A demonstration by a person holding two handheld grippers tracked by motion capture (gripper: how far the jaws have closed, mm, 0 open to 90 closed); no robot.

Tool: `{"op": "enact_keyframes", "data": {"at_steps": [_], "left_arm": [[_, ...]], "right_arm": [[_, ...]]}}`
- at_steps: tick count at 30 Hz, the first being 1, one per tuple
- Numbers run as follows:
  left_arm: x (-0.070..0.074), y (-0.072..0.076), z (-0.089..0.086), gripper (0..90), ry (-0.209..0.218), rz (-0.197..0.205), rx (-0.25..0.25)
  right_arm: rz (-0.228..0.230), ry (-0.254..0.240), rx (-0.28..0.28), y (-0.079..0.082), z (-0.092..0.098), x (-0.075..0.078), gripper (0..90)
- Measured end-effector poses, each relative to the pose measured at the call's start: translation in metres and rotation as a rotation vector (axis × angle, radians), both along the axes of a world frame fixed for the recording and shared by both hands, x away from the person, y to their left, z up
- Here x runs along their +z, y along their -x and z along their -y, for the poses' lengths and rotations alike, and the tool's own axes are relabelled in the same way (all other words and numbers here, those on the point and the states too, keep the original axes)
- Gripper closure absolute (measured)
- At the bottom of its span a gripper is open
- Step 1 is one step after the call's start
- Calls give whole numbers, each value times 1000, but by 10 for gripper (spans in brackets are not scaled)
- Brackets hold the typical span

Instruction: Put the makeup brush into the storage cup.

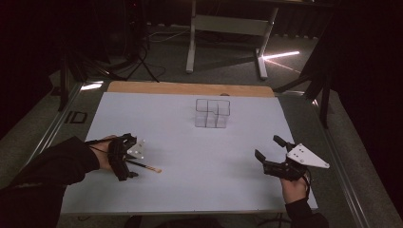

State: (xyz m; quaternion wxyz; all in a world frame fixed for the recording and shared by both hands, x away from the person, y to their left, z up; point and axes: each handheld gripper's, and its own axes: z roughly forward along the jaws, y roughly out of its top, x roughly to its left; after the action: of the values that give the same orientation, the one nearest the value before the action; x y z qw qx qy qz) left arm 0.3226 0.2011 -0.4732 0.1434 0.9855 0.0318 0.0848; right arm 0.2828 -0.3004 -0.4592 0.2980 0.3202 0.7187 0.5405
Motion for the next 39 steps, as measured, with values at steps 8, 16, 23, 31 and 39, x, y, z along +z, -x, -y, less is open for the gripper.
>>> {"op": "enact_keyframes", "data": {"at_steps": [8, 16, 23, 31, 39], "left_arm": [[-5, -3, 2, 197, -3, -7, -71], [-11, -10, 10, 398, -26, -34, -97], [-21, -16, 14, 584, -77, -68, -117], [-28, -22, 17, 699, -103, -82, -145], [-34, -27, 20, 768, -144, -120, -165]], "right_arm": [[-6, 0, 1, -1, 0, -1, 135], [-10, 1, 1, -1, 0, -2, 135], [-12, 2, 2, -1, 0, -2, 135], [-6, 6, 2, 0, 0, -1, 135], [-7, 6, 1, 0, 1, -1, 135]]}}
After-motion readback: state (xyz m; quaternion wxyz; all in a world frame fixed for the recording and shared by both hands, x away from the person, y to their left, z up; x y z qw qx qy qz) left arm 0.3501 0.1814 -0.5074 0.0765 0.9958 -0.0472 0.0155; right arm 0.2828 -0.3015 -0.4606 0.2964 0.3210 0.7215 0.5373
